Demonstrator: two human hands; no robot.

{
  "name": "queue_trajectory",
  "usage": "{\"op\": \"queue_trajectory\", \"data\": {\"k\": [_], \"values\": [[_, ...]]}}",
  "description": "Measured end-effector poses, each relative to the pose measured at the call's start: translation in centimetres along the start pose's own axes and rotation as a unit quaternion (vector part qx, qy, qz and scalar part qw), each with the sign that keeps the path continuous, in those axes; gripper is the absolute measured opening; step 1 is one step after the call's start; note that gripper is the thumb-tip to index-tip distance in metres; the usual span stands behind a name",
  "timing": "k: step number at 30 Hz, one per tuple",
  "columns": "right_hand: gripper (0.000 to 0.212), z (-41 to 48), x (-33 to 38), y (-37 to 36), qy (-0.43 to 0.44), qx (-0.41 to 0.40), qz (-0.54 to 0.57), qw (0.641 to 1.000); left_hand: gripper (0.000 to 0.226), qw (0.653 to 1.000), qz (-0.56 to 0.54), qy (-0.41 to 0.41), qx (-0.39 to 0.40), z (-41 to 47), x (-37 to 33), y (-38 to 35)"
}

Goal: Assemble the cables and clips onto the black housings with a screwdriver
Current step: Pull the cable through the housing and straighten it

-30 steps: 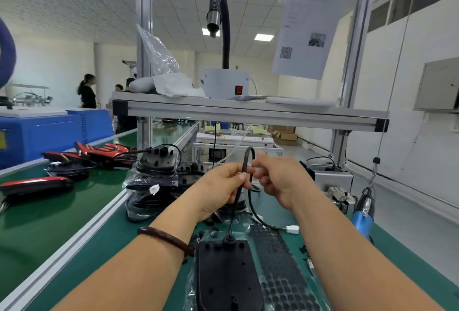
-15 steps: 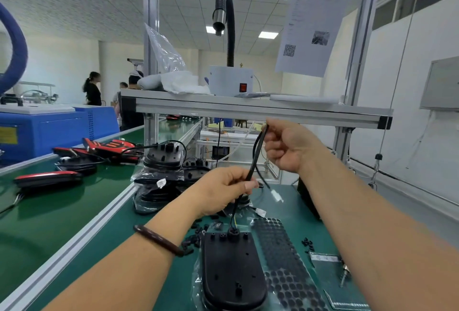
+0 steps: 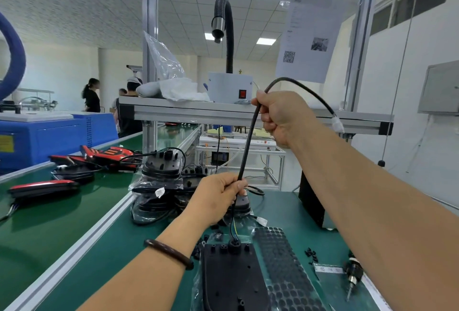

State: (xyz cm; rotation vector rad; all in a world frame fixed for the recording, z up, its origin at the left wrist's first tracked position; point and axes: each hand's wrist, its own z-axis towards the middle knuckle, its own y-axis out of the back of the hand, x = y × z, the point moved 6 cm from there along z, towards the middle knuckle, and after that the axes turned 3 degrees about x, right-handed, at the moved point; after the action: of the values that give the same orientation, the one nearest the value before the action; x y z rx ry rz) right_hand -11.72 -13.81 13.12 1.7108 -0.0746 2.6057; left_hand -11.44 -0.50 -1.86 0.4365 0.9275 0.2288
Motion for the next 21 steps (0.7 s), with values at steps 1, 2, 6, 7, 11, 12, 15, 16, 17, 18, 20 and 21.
{"op": "queue_trajectory", "data": {"k": [1,2,6,7,11,12,15,16,17,18,20,21], "values": [[0.029,-0.1,0.2,0.0,0.022,-0.007,-0.020,1.000,0.025,1.000,-0.001,0.004,-0.007,0.0,0.2,-0.1],[0.028,-0.1,0.4,-0.1,0.043,-0.012,-0.034,0.998,0.024,1.000,-0.004,0.006,-0.013,-0.1,0.5,-0.2],[0.026,0.0,0.7,0.2,0.086,-0.028,-0.018,0.996,0.019,0.999,0.001,0.008,-0.031,-0.3,1.8,-0.6],[0.025,0.1,0.7,0.4,0.089,-0.025,0.000,0.996,0.019,0.999,0.001,0.007,-0.036,-0.2,2.0,-0.7],[0.025,1.6,1.9,2.3,0.073,-0.030,0.087,0.993,0.019,0.999,-0.015,0.007,-0.038,0.1,3.3,-0.9],[0.025,2.1,2.5,3.2,0.072,-0.045,0.108,0.991,0.019,0.999,-0.013,0.014,-0.042,0.1,3.9,-0.8],[0.030,3.6,4.4,5.8,0.068,-0.092,0.146,0.983,0.022,0.998,-0.011,0.038,-0.040,0.1,6.2,-0.5],[0.032,4.0,4.9,6.4,0.065,-0.104,0.148,0.981,0.023,0.998,-0.011,0.050,-0.035,0.1,6.8,-0.6],[0.031,4.3,5.4,6.8,0.062,-0.116,0.148,0.980,0.023,0.997,-0.016,0.066,-0.036,0.3,7.3,-0.6],[0.028,4.6,5.8,7.2,0.058,-0.126,0.149,0.979,0.024,0.995,-0.030,0.085,-0.044,0.4,7.7,-0.5],[0.021,5.0,6.4,7.9,0.053,-0.139,0.157,0.976,0.024,0.985,-0.079,0.129,-0.077,0.5,8.8,-0.2],[0.020,5.2,6.4,8.1,0.053,-0.138,0.161,0.976,0.024,0.979,-0.106,0.150,-0.094,0.4,9.3,0.0]]}}
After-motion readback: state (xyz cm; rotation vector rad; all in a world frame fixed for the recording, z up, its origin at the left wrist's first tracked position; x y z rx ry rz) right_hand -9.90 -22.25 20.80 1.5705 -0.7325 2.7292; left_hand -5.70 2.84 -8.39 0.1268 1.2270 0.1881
